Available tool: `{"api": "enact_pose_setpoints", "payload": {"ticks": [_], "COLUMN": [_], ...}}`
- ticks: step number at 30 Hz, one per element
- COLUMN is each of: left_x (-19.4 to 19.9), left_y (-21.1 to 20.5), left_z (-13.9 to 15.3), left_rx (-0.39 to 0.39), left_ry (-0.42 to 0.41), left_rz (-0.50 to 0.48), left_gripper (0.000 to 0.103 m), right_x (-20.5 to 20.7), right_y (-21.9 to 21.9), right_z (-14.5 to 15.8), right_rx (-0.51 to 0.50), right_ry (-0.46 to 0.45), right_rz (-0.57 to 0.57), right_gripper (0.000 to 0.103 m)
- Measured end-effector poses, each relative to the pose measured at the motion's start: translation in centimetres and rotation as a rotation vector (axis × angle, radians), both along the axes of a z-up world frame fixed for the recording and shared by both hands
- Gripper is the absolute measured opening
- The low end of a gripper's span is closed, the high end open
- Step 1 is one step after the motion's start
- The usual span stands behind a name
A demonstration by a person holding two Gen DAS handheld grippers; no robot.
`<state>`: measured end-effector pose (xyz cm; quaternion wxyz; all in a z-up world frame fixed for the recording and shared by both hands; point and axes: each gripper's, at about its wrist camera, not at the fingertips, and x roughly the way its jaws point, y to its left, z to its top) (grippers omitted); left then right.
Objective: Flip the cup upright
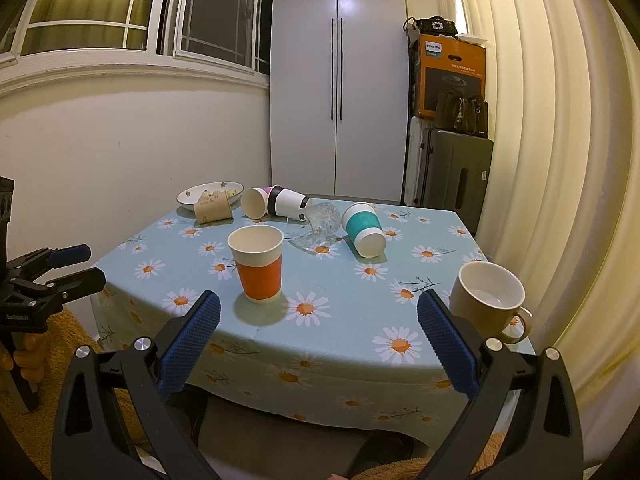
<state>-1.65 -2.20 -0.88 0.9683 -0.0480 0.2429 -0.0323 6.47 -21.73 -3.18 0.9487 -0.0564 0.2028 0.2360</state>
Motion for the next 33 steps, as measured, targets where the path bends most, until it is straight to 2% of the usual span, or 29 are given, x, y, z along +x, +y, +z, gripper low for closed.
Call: {"api": "enact_pose_setpoints", "payload": {"ticks": [33], "left_x": [0.03], "left_y": [-0.04], "left_z": [0.14], "left_rx": [-0.002], "left_ry": [0.0], "left_rz": [0.0], "left_gripper": [0.096], "right_x": [0.14], "right_y": [-0.32], "right_z": [-0.11], "right_rx": [-0.003], "right_ry": [0.004], "right_rz": [0.0], "right_gripper": [0.098]}}
